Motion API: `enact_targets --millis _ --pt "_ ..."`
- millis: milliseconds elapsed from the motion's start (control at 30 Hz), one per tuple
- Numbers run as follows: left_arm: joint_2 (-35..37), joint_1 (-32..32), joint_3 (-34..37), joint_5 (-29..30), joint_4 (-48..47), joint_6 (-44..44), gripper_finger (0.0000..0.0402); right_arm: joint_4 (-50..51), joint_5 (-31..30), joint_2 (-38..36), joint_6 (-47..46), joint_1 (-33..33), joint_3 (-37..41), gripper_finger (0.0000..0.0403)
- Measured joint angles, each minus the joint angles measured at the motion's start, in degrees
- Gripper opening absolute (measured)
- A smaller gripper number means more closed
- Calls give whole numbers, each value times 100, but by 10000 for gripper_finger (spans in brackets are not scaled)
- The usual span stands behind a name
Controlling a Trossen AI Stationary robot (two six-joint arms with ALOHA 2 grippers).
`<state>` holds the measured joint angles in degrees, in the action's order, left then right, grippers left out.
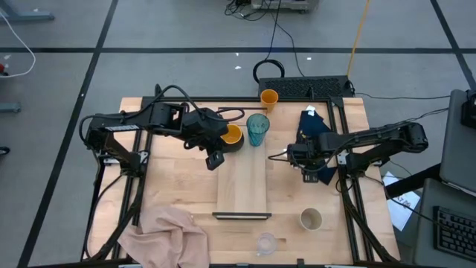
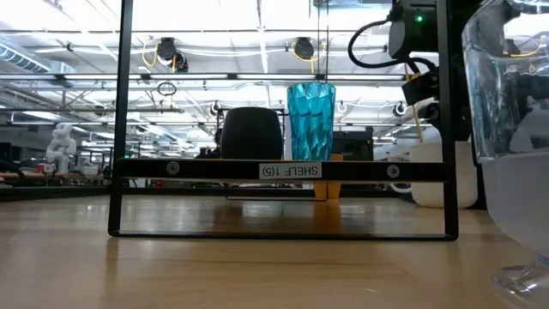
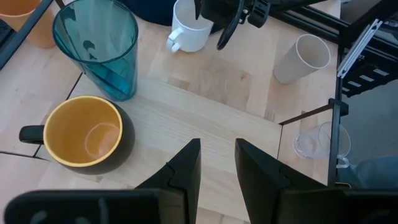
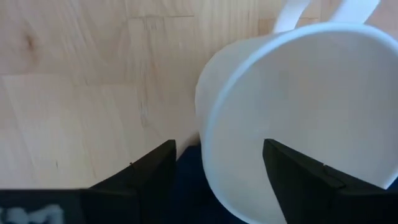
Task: Stack small to large cups/mugs on shelf
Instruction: Put the white mug on the shelf
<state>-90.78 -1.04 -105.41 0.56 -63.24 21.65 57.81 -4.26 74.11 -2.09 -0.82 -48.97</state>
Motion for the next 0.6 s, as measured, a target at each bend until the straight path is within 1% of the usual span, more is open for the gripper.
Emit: enact_targets --millis 67,167,300,367,400,467,600 --pt "0 0 0 4 1 2 99 -30 0 0 26 0 0 208" --pt "0 0 0 53 2 4 99 -73 2 0 20 0 0 164" --pt "0 0 0 107 2 7 99 -85 42 0 20 0 0 83" --pt "0 0 0 104 2 7 99 -114 206 2 29 0 0 36" --pt "0 0 0 106 2 7 99 -148 288 2 34 0 0 18" --pt "0 0 0 106 2 8 99 -219 424 2 -9 0 1 10" --pt "0 0 0 107 2 11 99 -276 440 0 -67 0 0 5"
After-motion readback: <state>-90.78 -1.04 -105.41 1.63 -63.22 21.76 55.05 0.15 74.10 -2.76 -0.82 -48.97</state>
